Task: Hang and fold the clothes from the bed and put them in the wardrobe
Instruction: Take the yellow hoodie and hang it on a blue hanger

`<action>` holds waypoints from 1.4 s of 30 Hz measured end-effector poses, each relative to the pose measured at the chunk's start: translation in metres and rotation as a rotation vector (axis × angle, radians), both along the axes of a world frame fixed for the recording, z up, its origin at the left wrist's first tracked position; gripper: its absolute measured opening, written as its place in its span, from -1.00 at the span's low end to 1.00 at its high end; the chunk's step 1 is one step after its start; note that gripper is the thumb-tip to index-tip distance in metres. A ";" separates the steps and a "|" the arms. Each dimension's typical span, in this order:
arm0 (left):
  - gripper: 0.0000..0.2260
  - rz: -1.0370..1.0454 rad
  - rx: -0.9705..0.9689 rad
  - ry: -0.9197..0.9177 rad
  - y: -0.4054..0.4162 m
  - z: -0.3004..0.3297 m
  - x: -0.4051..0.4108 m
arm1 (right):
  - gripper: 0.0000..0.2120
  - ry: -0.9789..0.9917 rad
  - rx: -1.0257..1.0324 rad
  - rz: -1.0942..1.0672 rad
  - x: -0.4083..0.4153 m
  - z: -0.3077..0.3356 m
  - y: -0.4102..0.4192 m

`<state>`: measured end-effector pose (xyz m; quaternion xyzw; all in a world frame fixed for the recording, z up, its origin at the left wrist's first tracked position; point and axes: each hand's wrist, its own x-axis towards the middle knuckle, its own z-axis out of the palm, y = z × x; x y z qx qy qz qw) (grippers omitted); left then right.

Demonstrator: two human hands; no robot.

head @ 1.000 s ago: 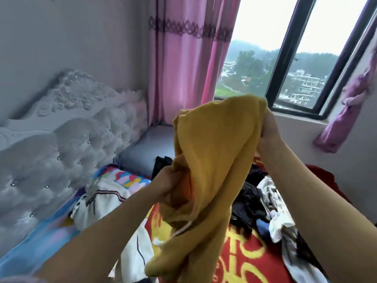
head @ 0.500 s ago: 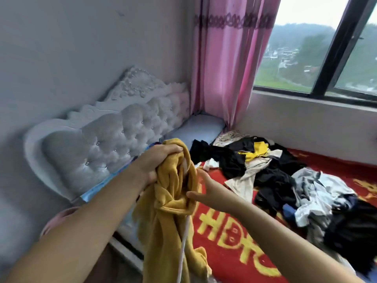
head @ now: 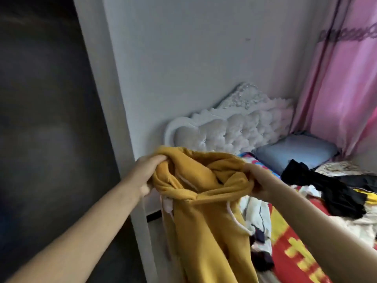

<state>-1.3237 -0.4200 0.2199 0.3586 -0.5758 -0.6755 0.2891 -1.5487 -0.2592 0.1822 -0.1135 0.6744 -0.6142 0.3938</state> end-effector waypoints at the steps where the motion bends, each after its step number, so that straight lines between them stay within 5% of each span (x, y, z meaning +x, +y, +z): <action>1: -0.84 -0.003 -0.022 0.024 -0.003 0.006 0.022 | -0.68 0.295 0.200 0.118 0.018 -0.003 -0.013; 3: -0.83 -0.012 -0.098 0.026 -0.014 0.013 0.067 | -0.33 1.014 0.551 0.308 0.066 -0.007 -0.041; 5: -0.79 -0.016 -0.150 -0.019 -0.027 0.017 0.113 | -0.18 1.329 0.407 0.471 0.139 -0.006 -0.073; 7: -0.77 0.009 -0.171 -0.022 -0.042 0.020 0.156 | -0.26 1.319 0.177 0.657 0.213 -0.014 -0.111; 11: -0.85 0.015 -0.240 -0.085 -0.076 0.018 0.237 | -0.93 1.229 0.116 0.592 0.303 -0.039 -0.182; 14: -0.86 0.162 -0.460 -0.344 -0.117 0.021 0.293 | -0.81 0.978 0.047 0.554 0.324 -0.023 -0.226; 17: -0.36 0.212 -0.784 -0.795 -0.154 0.020 0.330 | -0.81 0.886 -0.106 0.554 0.343 0.014 -0.258; 19: -0.28 0.186 -0.826 -0.924 -0.173 0.014 0.336 | -0.81 0.973 -0.186 0.556 0.354 0.044 -0.275; 22: -0.94 0.344 -0.699 -0.695 -0.210 0.023 0.336 | -0.81 1.104 -0.047 0.729 0.350 0.090 -0.297; 25: -0.86 0.456 -0.527 -0.345 -0.246 0.050 0.326 | -0.81 1.124 0.343 1.086 0.328 0.130 -0.323; 28: -0.79 0.393 -0.494 -0.254 -0.275 0.062 0.304 | -0.77 1.141 0.217 0.757 0.299 0.168 -0.370; 32: -0.78 0.403 -0.491 -0.238 -0.313 0.065 0.286 | -0.74 1.643 0.123 -0.027 0.249 0.215 -0.430; 37: -0.78 0.385 -0.467 -0.228 -0.346 0.069 0.276 | -0.59 1.762 0.505 -0.022 0.212 0.229 -0.493; 42: -0.82 0.361 -0.470 -0.249 -0.371 0.068 0.275 | -0.68 1.783 0.421 -0.105 0.194 0.222 -0.527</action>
